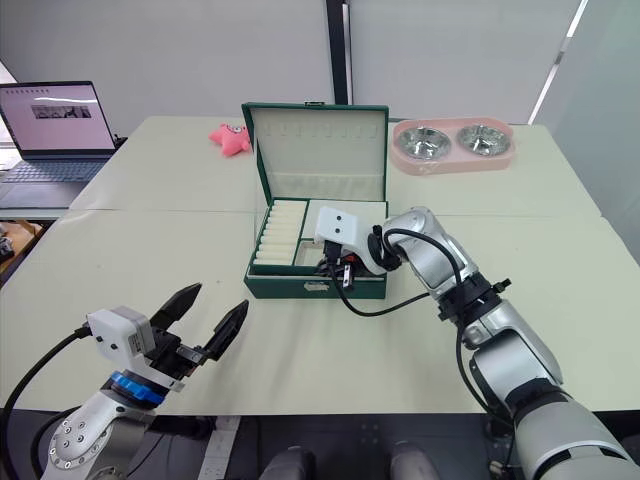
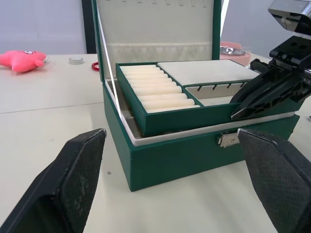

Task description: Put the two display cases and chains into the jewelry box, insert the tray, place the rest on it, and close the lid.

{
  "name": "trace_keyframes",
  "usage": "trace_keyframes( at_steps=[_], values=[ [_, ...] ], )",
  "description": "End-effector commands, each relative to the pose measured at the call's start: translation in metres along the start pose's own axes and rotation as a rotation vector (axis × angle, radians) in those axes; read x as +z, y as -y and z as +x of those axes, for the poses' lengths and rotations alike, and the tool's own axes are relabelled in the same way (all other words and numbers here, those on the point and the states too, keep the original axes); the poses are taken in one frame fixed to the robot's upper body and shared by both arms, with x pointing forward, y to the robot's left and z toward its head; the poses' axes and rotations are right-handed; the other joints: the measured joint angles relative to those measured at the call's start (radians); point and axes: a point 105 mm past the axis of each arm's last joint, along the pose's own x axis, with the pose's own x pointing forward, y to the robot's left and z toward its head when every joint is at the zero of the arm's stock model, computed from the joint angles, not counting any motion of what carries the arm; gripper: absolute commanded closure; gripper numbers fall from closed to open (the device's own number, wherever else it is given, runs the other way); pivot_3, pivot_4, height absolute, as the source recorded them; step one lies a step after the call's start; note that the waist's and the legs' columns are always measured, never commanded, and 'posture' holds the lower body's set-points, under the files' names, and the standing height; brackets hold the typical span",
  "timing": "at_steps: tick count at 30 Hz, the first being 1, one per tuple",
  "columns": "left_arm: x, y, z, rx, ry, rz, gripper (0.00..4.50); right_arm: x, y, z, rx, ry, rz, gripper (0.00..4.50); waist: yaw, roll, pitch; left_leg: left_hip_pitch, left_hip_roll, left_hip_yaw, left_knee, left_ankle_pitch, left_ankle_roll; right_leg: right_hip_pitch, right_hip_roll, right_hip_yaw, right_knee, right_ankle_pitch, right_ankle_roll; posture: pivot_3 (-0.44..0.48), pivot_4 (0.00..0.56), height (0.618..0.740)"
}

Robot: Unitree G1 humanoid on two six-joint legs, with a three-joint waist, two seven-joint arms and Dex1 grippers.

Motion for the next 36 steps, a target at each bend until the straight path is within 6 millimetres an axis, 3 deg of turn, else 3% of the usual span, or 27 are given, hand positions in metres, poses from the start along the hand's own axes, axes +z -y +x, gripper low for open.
trace_keyframes(
  at_steps=[1,33,36],
  values=[
    [0.007,-0.001,-0.003,0.000,0.035,0.017,0.00,0.015,0.002,-0.001,0.000,0.026,-0.057,4.50,0.000,0.000,0.000,0.000,0.000,0.000,0.000,0.000,0.000,0.000,0.000,0.000,0.000,0.000,0.000,0.000,0.150,0.740],
    [-0.005,-0.008,-0.010,0.018,0.034,0.016,0.00,0.015,0.004,0.009,0.030,0.030,-0.068,4.50,-0.003,0.000,0.000,0.000,0.000,0.000,0.000,0.000,0.000,0.000,0.000,0.000,0.000,0.000,0.000,0.000,0.150,0.740],
    [-0.005,-0.008,-0.010,0.019,0.035,0.017,0.00,0.020,0.007,0.005,0.022,0.061,-0.065,3.66,-0.003,0.000,0.000,0.000,0.000,0.000,0.000,0.000,0.000,0.000,0.000,0.000,0.000,0.000,0.000,0.000,0.150,0.740]
  ],
)
